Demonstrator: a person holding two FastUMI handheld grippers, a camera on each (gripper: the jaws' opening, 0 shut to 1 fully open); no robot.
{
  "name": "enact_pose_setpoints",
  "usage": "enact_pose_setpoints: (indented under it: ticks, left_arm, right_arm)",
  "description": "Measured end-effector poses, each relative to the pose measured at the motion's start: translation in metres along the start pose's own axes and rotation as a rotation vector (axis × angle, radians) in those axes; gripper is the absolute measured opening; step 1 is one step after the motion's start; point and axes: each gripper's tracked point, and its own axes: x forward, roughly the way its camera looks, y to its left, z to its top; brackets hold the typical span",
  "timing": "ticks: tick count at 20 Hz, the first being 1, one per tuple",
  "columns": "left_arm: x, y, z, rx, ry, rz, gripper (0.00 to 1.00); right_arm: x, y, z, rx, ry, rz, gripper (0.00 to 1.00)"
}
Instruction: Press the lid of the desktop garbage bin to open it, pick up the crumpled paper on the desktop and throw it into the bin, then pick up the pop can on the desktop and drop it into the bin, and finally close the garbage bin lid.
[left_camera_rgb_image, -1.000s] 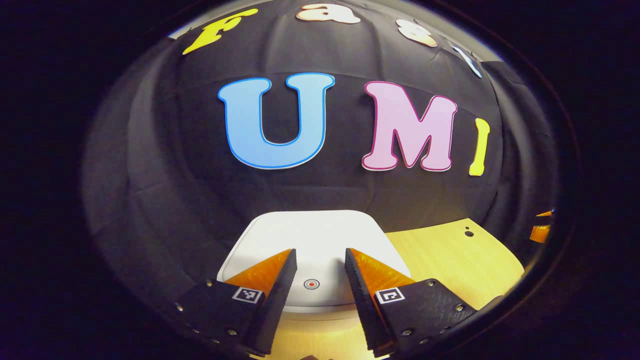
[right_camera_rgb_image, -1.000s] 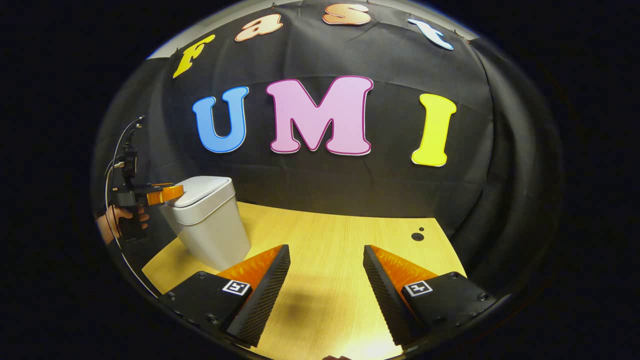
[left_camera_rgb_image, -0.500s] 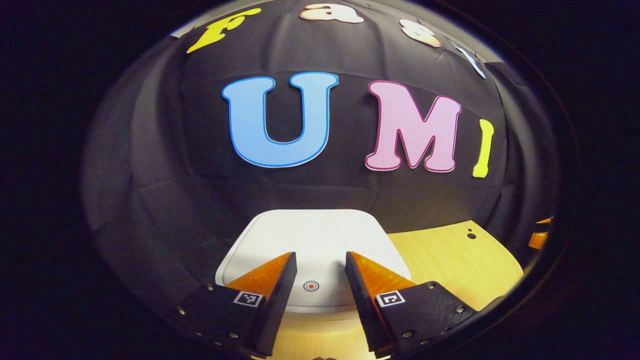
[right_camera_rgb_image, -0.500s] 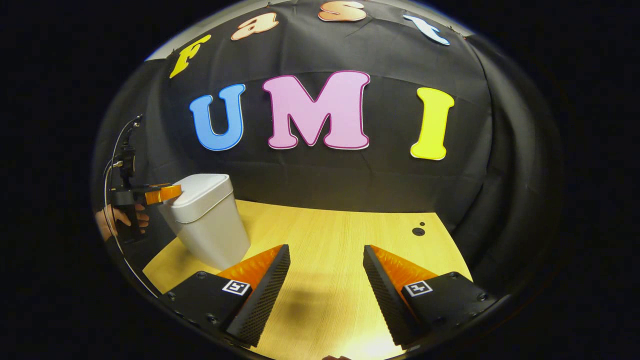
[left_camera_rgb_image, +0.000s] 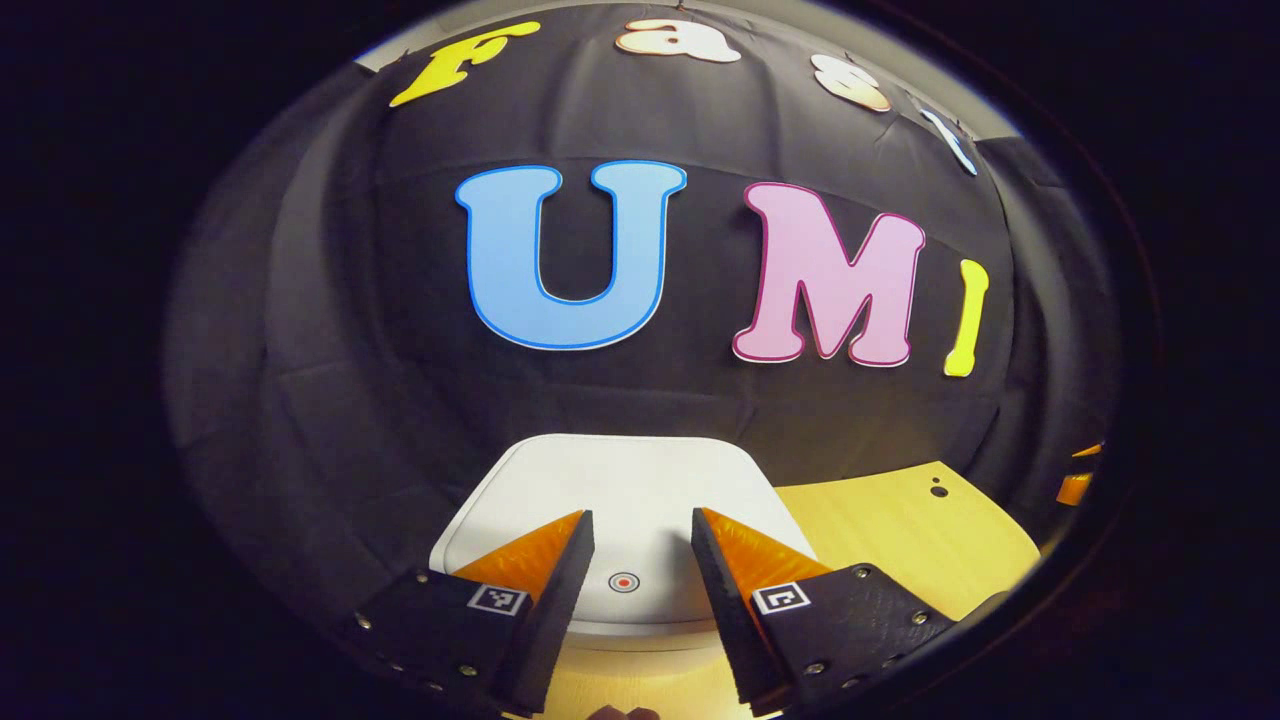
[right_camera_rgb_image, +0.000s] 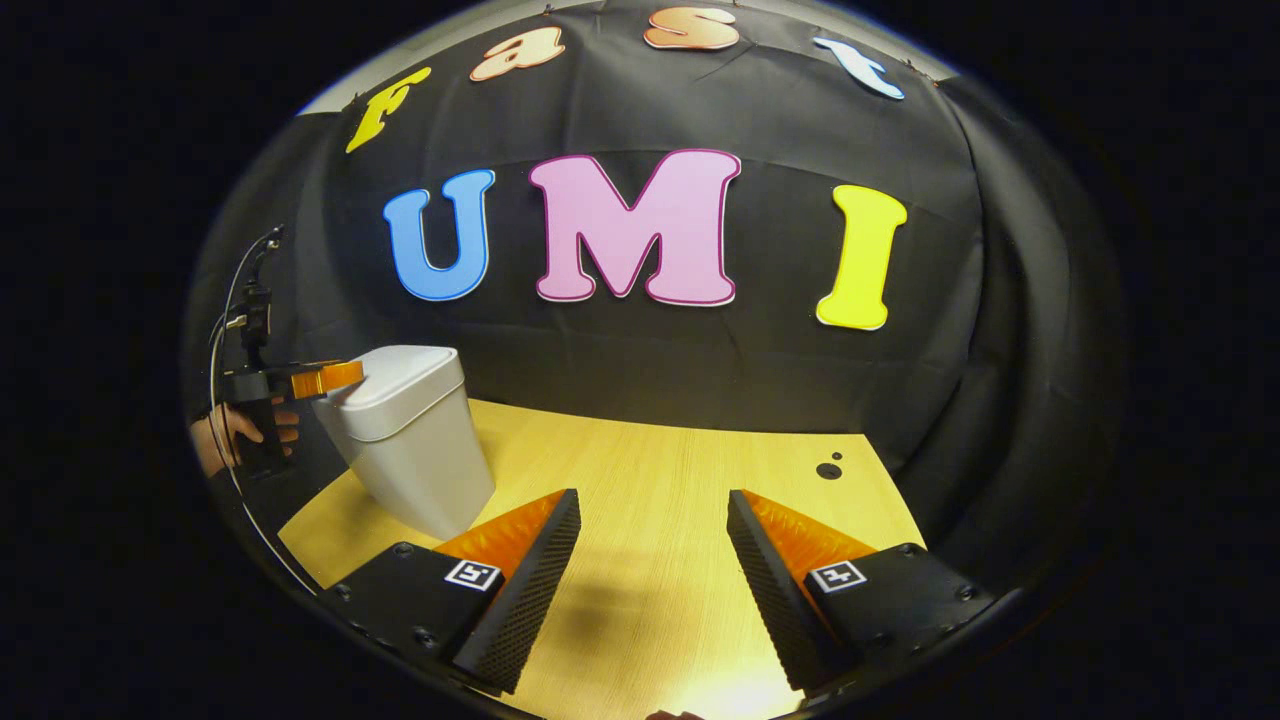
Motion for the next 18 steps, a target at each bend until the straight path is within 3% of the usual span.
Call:
enact_pose_setpoints:
  ticks: [4,12,15,18]
  left_arm:
    - [-0.009,-0.008,0.023,-0.071,-0.067,-0.012,0.67]
    - [-0.053,-0.05,0.053,-0.055,-0.167,-0.012,0.67]
    - [-0.076,-0.072,0.063,0.007,-0.199,0.007,0.67]
    - [-0.104,-0.101,0.063,-0.022,-0.193,0.008,0.67]
  right_arm:
    - [-0.009,-0.01,0.004,0.014,-0.015,-0.013,0.96]
    - [-0.023,-0.018,0.016,0.012,-0.065,0.015,0.96]
    - [-0.029,-0.024,0.024,0.013,-0.097,0.03,0.96]
    - [-0.038,-0.026,0.032,-0.001,-0.146,0.051,0.96]
